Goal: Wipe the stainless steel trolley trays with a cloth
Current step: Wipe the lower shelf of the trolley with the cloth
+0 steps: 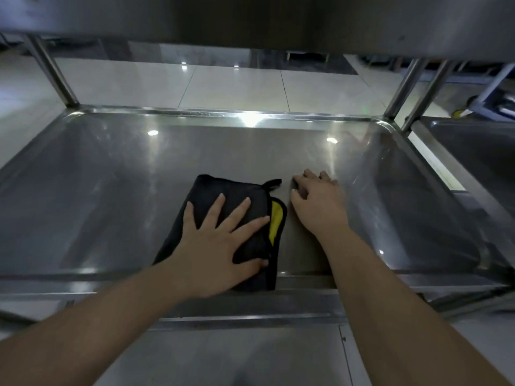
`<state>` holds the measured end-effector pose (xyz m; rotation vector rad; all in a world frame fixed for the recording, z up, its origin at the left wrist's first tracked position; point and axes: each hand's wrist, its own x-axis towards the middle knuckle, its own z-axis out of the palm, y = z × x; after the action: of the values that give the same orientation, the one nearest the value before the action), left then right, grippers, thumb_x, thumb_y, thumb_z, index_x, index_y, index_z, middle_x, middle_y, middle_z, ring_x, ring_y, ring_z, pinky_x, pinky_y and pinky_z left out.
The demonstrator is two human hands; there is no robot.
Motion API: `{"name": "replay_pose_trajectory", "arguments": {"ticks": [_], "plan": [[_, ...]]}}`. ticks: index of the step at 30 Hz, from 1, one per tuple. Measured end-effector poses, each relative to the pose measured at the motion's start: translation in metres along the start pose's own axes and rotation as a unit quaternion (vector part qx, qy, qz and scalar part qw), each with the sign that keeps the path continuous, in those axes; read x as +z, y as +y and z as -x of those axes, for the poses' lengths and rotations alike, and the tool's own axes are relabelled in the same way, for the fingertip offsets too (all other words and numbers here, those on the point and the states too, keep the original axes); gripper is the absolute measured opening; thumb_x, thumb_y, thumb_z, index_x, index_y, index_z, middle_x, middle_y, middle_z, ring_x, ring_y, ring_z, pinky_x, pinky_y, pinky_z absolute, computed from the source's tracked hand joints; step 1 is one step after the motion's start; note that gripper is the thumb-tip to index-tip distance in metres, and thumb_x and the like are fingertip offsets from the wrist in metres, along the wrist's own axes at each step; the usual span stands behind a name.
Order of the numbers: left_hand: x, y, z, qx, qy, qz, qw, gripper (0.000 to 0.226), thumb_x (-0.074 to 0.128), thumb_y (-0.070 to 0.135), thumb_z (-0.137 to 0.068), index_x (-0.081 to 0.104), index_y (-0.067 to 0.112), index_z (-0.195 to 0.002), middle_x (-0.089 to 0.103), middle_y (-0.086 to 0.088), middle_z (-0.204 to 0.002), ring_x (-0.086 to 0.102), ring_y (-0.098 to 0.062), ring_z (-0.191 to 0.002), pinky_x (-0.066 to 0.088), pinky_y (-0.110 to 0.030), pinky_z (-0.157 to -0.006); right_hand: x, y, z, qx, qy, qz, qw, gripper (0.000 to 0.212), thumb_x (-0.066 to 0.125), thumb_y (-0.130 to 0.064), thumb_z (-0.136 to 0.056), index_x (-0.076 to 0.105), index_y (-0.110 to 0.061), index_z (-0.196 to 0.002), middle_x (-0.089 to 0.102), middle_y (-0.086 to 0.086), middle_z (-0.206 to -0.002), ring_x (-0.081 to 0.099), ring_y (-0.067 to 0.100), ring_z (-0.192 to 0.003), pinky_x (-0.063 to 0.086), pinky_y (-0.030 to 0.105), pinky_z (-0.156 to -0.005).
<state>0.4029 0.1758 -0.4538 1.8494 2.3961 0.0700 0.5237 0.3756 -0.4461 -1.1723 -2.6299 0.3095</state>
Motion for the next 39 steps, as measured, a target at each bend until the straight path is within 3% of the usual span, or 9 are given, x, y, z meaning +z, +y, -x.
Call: {"name": "replay_pose_trajectory", "arguments": {"ticks": [3,11,14,19,23,27,30,34,39], "plan": [[-0.005,0.005,-0.035,-0.028,0.011,0.013,0.999,0.075,0.002,0.089,-0.068,-0.014,0.066,-0.137,-0.015,0.020,-0.159,-0.017,-0.027,-0.147,-0.015,-0.069,-0.107,-0.019,0.009,0.007,0.070,-0.005,-0.239,0.969,0.032,0.052,-0.016,-0.096,0.064,-0.015,-0.125,0.063,0.007,-0.126,0.054,0.023,-0.120,0.038,0.034,-0.107],[-0.024,0.052,-0.202,-0.074,-0.042,0.030,0.996,0.073,0.023,0.082,-0.082,0.008,0.055,-0.148,-0.008,0.012,-0.163,-0.015,-0.033,-0.147,-0.013,-0.075,-0.103,-0.024,0.040,0.055,0.077,0.014,-0.273,0.959,0.047,0.049,-0.012,-0.097,0.046,-0.019,-0.144,0.056,0.006,-0.137,0.048,0.014,-0.128,0.036,0.021,-0.105],[-0.022,0.064,-0.214,-0.089,-0.036,0.022,0.995,0.074,0.023,0.082,-0.083,0.009,0.052,-0.149,-0.007,0.010,-0.163,-0.015,-0.034,-0.147,-0.013,-0.075,-0.102,-0.019,0.043,0.055,0.107,0.063,-0.309,0.943,0.053,0.050,-0.011,-0.094,0.043,-0.025,-0.145,0.057,-0.010,-0.089,0.053,0.000,-0.077,0.038,0.007,-0.070],[-0.021,0.070,-0.154,-0.015,-0.048,0.023,0.998,0.072,0.020,0.082,-0.082,0.004,0.056,-0.147,-0.010,0.012,-0.162,-0.016,-0.032,-0.147,-0.014,-0.073,-0.104,-0.020,0.047,0.057,0.151,0.107,-0.473,0.861,0.045,0.051,-0.010,-0.093,0.055,-0.029,-0.134,0.062,-0.020,-0.084,0.058,-0.004,-0.076,0.047,0.015,-0.074],[-0.002,0.085,-0.069,0.035,-0.053,0.029,0.998,0.078,0.006,0.088,-0.068,-0.006,0.062,-0.141,-0.015,0.014,-0.161,-0.021,-0.030,-0.146,-0.024,-0.069,-0.099,-0.029,0.043,0.060,0.181,0.088,-0.550,0.810,0.036,0.051,-0.005,-0.093,0.063,-0.021,-0.123,0.068,-0.001,-0.115,0.064,0.012,-0.103,0.052,0.029,-0.090],[-0.009,0.088,-0.044,0.042,-0.035,0.114,0.992,0.061,0.021,0.075,-0.087,0.017,0.056,-0.145,0.004,0.013,-0.163,-0.006,-0.023,-0.149,-0.015,-0.060,-0.111,-0.034,0.032,0.063,0.143,0.079,-0.488,0.857,0.024,0.056,-0.002,-0.090,0.068,-0.018,-0.104,0.068,-0.005,-0.098,0.061,-0.009,-0.081,0.045,0.006,-0.071],[-0.028,0.071,-0.041,-0.029,0.115,0.351,0.929,0.035,0.057,0.027,-0.094,0.060,0.029,-0.129,0.054,0.003,-0.139,0.044,-0.019,-0.133,0.025,-0.028,-0.110,-0.035,0.029,0.068,0.063,0.057,-0.364,0.927,0.027,0.060,-0.001,-0.088,0.068,-0.018,-0.106,0.064,-0.006,-0.104,0.057,-0.004,-0.087,0.037,0.000,-0.077],[-0.033,0.037,-0.007,-0.207,0.150,0.275,0.927,0.040,0.075,0.034,-0.080,0.065,0.023,-0.117,0.063,-0.007,-0.113,0.060,-0.026,-0.104,0.047,-0.035,-0.092,-0.031,0.005,0.067,-0.085,0.049,-0.151,0.984,0.028,0.062,-0.009,-0.086,0.070,-0.020,-0.112,0.064,-0.002,-0.124,0.048,0.026,-0.123,0.026,0.023,-0.106],[-0.034,0.044,0.017,-0.271,0.067,0.250,0.927,0.053,0.074,0.055,-0.075,0.056,0.018,-0.108,0.065,-0.007,-0.106,0.062,-0.028,-0.101,0.051,-0.045,-0.086,-0.034,-0.040,0.046,-0.179,-0.123,-0.007,0.976,0.071,0.048,0.003,-0.091,0.036,-0.040,-0.146,0.018,-0.013,-0.161,0.001,0.027,-0.148,0.002,0.050,-0.116]]}}
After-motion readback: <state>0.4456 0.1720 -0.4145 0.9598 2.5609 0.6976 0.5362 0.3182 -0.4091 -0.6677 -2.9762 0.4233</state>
